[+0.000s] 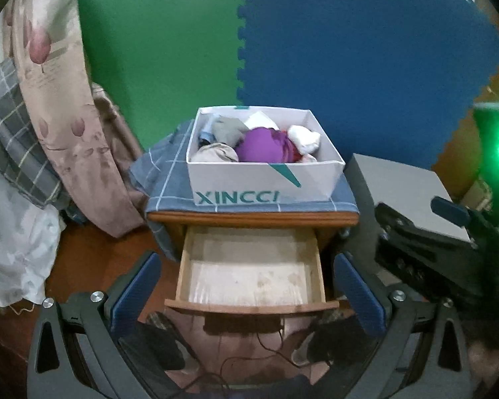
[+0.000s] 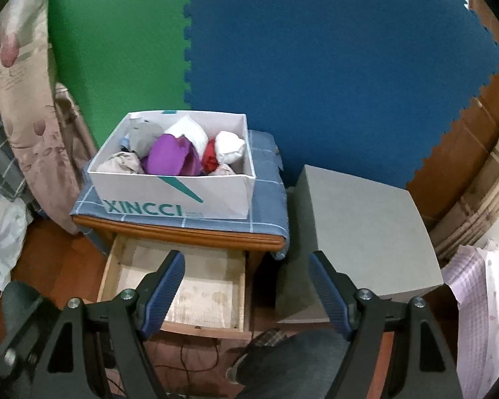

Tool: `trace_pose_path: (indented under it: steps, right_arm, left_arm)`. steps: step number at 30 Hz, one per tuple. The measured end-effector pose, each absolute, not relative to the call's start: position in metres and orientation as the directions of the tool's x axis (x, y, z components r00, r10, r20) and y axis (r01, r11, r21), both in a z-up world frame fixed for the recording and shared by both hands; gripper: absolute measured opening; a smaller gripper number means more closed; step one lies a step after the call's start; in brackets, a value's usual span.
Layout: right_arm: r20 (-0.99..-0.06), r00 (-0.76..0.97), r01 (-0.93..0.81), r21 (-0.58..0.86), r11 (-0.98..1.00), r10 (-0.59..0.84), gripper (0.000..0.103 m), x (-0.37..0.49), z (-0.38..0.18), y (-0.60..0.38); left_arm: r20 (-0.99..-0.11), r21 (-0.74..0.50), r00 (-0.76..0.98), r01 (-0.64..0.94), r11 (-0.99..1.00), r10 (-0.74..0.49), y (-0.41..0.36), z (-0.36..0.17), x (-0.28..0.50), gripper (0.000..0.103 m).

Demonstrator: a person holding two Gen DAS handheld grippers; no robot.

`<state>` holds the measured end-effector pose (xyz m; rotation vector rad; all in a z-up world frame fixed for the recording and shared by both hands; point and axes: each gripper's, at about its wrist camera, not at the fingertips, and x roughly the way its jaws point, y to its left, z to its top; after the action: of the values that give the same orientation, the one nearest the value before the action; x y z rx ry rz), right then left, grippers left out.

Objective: Take underwear out of drawer

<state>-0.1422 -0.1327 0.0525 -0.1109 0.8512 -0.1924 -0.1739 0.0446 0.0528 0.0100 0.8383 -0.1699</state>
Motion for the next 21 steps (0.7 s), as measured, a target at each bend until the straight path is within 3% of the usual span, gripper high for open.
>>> trace_pose_path:
  steps: [21]
  right_arm:
    - [-0.733, 0.637, 0.096, -0.232, 0.968, -0.239, 0.079, -0.147, 0.049, -0.140]
  left_arm:
    - [-0.710, 0.030, 0.698, 0.156, 0.987, -0.089, 0.030, 0.056, -0.187, 0.103]
